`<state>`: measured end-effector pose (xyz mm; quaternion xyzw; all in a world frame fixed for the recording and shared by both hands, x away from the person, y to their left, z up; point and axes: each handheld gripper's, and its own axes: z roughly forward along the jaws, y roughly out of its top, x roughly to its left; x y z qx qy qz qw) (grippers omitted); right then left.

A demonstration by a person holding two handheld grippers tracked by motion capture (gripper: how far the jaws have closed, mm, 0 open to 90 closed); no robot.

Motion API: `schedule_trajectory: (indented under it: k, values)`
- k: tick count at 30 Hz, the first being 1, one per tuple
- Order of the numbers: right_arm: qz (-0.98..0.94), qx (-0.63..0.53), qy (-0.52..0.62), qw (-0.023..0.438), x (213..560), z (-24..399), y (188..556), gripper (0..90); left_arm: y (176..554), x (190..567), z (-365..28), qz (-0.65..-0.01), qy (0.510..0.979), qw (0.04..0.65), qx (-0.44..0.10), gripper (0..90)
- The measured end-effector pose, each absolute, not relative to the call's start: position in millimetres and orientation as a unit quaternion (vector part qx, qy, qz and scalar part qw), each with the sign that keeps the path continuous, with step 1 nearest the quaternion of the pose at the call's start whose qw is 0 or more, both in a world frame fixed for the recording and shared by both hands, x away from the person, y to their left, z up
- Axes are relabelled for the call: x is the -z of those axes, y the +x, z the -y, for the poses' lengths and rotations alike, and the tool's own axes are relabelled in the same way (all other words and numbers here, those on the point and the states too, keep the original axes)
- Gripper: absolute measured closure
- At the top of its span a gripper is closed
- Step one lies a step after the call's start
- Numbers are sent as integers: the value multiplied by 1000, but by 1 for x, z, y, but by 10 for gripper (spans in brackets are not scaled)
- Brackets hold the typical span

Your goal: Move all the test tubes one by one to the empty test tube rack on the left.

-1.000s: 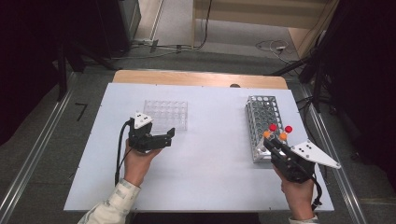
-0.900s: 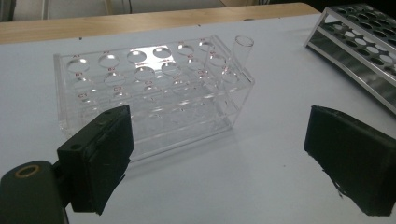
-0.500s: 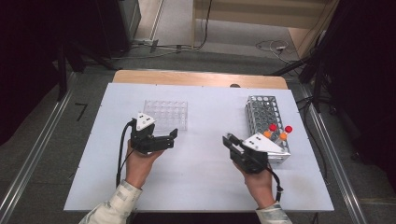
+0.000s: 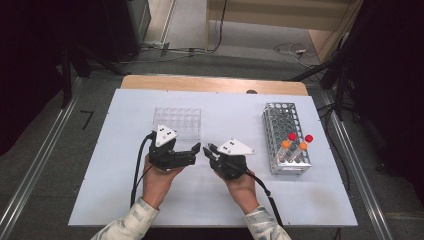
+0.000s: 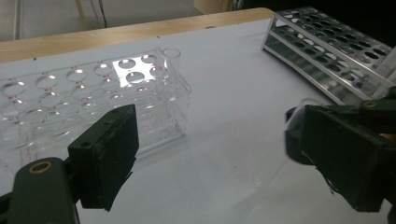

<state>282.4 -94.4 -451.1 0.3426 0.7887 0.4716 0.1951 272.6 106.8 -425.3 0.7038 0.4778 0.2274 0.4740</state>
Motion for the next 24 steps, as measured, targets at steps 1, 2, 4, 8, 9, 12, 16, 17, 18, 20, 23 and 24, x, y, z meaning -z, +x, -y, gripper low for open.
schedule_trajectory:
  k: [1,2,4,8,9,12,16,17,18,20,23,24]
  values:
    - [-789,-473,340,195,452,91,283,733,272,425,-107,-478,703,476,-226,128]
    - [-789,-475,339,194,452,88,283,733,272,425,-106,-479,702,476,-228,128]
    - [-788,-478,336,192,452,83,283,733,273,425,-107,-477,702,478,-225,128]
    - [-791,-476,335,189,454,77,285,733,273,425,-106,-473,704,479,-226,157]
    - [-792,-475,335,187,455,76,285,733,273,426,-106,-473,705,479,-226,173]
    - [-796,-473,333,180,458,72,285,733,272,427,-104,-464,711,475,-230,244]
    - [-797,-473,328,182,459,69,284,732,273,429,-102,-453,721,480,-209,382]
    - [-796,-474,329,183,459,68,283,733,273,430,-102,-450,723,482,-204,429]
    - [-796,-475,328,184,458,68,283,733,273,430,-102,-448,725,483,-199,480]
    - [-796,-474,326,190,458,68,283,733,273,430,-102,-443,729,484,-192,530]
    - [-796,-475,321,195,457,68,282,733,273,430,-102,-441,731,487,-184,598]
    - [-796,-475,321,195,457,68,282,733,274,430,-103,-441,732,487,-181,620]
